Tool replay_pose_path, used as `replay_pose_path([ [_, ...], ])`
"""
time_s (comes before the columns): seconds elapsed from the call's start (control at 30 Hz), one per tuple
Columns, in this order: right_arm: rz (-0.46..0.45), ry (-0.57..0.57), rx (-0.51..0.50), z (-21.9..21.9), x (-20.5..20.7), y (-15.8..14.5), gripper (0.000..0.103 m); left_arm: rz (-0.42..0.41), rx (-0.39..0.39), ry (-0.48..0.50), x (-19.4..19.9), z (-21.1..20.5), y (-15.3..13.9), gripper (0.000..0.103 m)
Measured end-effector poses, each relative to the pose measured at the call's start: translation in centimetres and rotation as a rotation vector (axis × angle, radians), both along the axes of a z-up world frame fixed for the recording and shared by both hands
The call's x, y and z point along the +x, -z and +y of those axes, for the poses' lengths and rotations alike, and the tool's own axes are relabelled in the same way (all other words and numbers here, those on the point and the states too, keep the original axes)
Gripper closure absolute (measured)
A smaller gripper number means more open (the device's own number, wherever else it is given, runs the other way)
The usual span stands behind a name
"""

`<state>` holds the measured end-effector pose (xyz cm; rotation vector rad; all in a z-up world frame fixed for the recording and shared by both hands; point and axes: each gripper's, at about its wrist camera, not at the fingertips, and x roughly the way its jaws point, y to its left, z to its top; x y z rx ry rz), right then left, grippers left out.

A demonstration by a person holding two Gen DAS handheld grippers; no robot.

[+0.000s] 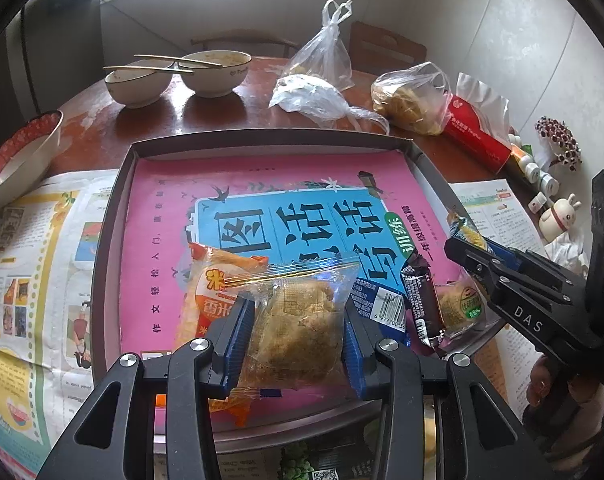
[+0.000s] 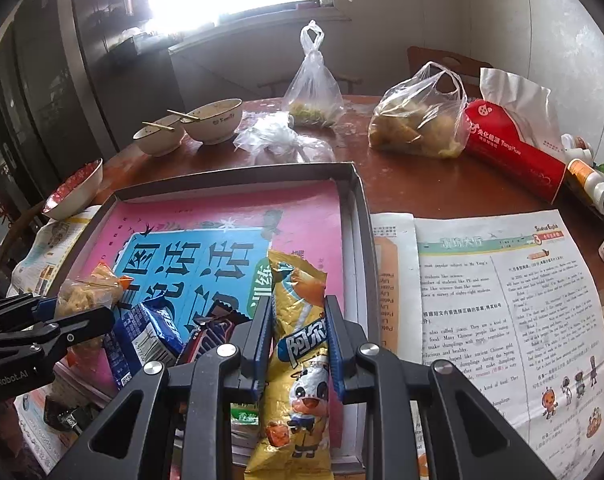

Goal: Organize snacks
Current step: 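Carry the pastry bag with the left gripper while the right carries the yellow bag to the tray, then open the right gripper to drop the yellow snack bag into the tray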

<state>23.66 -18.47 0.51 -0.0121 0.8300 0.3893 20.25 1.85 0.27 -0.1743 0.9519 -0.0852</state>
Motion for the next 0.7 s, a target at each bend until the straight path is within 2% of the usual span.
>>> replay_pose_path([
  [0.7, 0.012, 0.008, 0.019, -0.38, -0.81, -0.10, 0.075, 0.009, -0.010, 0.011, 0.16, -0.15, -0.04, 0.059],
])
